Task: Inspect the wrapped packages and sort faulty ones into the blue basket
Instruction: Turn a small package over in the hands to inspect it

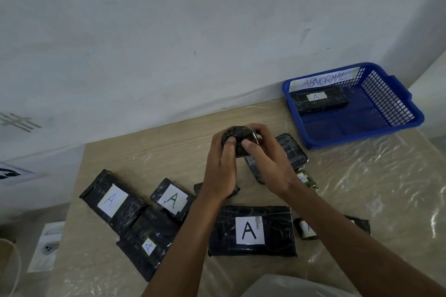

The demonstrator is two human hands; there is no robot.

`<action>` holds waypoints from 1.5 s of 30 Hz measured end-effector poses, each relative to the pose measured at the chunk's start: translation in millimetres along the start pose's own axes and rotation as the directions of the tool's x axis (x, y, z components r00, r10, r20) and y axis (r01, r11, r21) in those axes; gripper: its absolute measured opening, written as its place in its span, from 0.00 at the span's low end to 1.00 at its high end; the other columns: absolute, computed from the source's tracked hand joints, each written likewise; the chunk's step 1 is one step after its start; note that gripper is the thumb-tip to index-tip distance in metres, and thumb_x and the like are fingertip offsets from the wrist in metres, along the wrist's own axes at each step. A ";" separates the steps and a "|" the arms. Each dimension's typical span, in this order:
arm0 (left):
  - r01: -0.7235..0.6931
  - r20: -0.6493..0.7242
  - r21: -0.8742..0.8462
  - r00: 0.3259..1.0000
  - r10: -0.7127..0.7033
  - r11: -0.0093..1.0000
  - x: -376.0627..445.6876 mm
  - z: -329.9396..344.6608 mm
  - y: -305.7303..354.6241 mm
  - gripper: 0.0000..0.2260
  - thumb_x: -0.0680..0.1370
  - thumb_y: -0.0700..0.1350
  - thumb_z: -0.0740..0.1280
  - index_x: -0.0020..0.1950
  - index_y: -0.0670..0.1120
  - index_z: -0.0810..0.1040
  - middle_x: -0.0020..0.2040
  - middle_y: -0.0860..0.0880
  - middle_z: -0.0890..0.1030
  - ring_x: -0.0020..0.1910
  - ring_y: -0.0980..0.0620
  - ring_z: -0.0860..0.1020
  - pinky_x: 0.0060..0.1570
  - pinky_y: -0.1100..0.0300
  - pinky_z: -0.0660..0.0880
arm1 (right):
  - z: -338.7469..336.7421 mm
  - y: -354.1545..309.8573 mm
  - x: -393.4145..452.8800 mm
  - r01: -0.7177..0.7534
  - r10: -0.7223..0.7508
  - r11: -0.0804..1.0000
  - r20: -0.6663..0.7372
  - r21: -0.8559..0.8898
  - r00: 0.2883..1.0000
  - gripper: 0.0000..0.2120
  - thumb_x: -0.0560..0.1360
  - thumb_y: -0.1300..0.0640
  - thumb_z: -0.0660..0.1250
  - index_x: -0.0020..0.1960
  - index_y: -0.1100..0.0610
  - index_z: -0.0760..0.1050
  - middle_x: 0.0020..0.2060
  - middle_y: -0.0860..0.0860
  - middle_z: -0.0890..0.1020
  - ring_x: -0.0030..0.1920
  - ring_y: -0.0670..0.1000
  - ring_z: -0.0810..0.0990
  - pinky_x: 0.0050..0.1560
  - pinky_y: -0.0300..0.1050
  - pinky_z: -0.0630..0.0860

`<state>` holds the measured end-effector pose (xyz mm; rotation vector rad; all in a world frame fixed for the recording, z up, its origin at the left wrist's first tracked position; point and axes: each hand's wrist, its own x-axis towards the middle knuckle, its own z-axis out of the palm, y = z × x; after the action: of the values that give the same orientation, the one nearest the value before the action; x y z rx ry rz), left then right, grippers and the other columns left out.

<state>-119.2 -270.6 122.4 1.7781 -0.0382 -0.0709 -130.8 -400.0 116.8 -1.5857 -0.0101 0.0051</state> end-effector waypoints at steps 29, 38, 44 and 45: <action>0.158 0.131 0.296 0.970 -0.204 0.942 78.4 170.0 -18.9 0.25 0.87 0.54 0.57 0.80 0.43 0.67 0.79 0.45 0.68 0.78 0.47 0.66 0.72 0.59 0.61 | -208.3 44.0 21.0 -0.223 0.174 0.975 -0.537 -0.027 0.825 0.15 0.83 0.52 0.66 0.67 0.55 0.81 0.47 0.45 0.86 0.52 0.47 0.84 0.57 0.47 0.81; 0.281 0.086 0.353 0.940 -0.330 0.892 143.1 218.3 -56.9 0.23 0.86 0.56 0.56 0.70 0.40 0.75 0.63 0.41 0.81 0.61 0.40 0.79 0.54 0.50 0.75 | -246.6 72.5 68.6 -0.324 0.143 0.912 -0.546 -0.251 0.825 0.22 0.84 0.47 0.64 0.75 0.56 0.75 0.64 0.50 0.83 0.63 0.47 0.80 0.61 0.39 0.74; 0.286 -0.038 0.350 0.956 -0.291 0.892 159.1 236.7 -78.9 0.16 0.88 0.48 0.55 0.49 0.40 0.74 0.46 0.40 0.78 0.42 0.44 0.75 0.40 0.55 0.66 | -248.6 93.6 112.0 -0.391 0.226 0.870 -0.464 -0.299 0.856 0.24 0.84 0.46 0.63 0.76 0.57 0.72 0.73 0.54 0.77 0.72 0.51 0.75 0.65 0.37 0.70; 0.282 -0.053 0.357 0.958 -0.282 0.891 159.0 238.0 -82.0 0.15 0.88 0.47 0.55 0.48 0.40 0.74 0.45 0.40 0.77 0.42 0.44 0.74 0.39 0.55 0.66 | -246.7 96.8 118.9 -0.399 0.241 0.866 -0.449 -0.301 0.860 0.24 0.85 0.46 0.63 0.76 0.56 0.72 0.74 0.54 0.76 0.73 0.52 0.74 0.68 0.39 0.70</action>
<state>21.9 -496.3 -11.0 2.1431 0.2220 -0.2909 -9.3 -646.9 24.1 -1.9417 0.6181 -0.0580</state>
